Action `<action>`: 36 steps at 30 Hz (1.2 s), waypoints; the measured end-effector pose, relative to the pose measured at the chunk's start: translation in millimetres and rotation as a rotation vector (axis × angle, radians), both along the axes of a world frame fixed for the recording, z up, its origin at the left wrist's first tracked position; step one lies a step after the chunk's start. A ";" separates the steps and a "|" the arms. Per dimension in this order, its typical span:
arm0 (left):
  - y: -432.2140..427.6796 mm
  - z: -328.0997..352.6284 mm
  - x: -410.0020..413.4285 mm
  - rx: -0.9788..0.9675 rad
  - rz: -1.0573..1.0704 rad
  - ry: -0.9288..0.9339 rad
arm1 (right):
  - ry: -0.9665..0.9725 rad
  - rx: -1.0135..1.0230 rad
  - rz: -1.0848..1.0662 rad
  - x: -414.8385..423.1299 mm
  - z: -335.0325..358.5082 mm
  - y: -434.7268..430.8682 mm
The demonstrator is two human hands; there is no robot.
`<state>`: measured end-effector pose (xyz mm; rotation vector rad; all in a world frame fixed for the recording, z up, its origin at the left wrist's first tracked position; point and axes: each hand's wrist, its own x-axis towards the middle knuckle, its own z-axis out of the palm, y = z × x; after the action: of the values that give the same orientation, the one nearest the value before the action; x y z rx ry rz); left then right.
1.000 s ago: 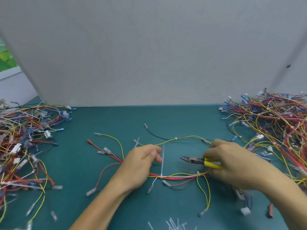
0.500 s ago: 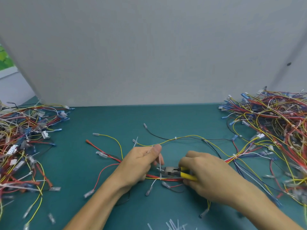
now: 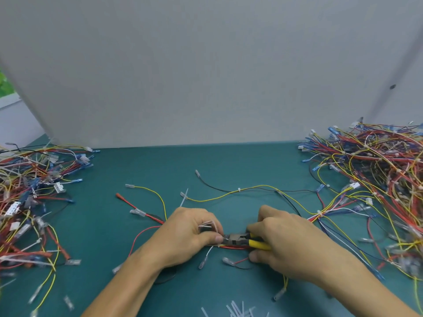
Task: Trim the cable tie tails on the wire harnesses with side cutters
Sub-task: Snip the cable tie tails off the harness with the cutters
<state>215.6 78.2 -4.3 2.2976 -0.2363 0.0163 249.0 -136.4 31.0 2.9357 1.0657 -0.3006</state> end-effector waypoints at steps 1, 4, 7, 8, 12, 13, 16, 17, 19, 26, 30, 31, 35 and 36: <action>0.4 -0.7 0.5 -0.018 0.002 -0.004 | 0.004 -0.003 -0.002 -0.4 0.6 0.5; 1.8 -2.7 1.7 -0.061 0.011 -0.047 | -0.011 0.003 -0.012 -2.3 3.0 1.9; 2.9 -3.1 2.8 -0.107 0.024 -0.058 | -0.032 0.004 -0.007 -4.4 4.7 3.6; 2.8 -3.1 3.1 -0.123 0.028 -0.050 | -0.037 0.006 -0.004 -4.9 5.3 4.0; 1.7 -3.0 3.1 -0.130 0.044 -0.028 | -0.059 -0.005 0.011 -6.3 7.1 5.4; 1.1 -3.1 3.0 -0.123 0.047 -0.029 | -0.067 -0.008 0.015 -6.4 6.9 5.7; 0.0 -2.6 2.4 -0.120 0.060 -0.035 | -0.073 -0.017 0.026 -6.7 5.8 6.5; 0.1 -2.5 2.2 -0.120 0.063 -0.041 | -0.071 -0.016 0.030 -6.4 5.3 6.8; 0.4 -2.2 1.5 -0.113 0.062 -0.052 | -0.075 -0.013 0.035 -6.0 3.5 7.3; 1.9 -1.2 2.0 -0.189 0.104 0.028 | -0.008 -0.023 0.034 -2.4 -2.4 6.8; 5.1 0.5 2.0 -0.206 0.091 0.097 | 0.133 0.012 0.027 0.6 4.3 1.6; 5.3 1.2 2.0 -0.203 0.085 0.114 | 0.141 0.014 0.021 0.8 5.7 0.9; 3.1 2.4 1.3 -0.159 0.078 0.111 | 0.109 0.010 0.020 -0.2 4.8 1.2; 2.6 2.5 1.0 -0.151 0.083 0.106 | 0.096 0.012 0.022 -0.4 4.3 1.7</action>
<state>216.6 80.8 -1.8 2.1488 -0.0822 -0.0439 248.6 -134.7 35.4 2.9452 1.1140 -0.4409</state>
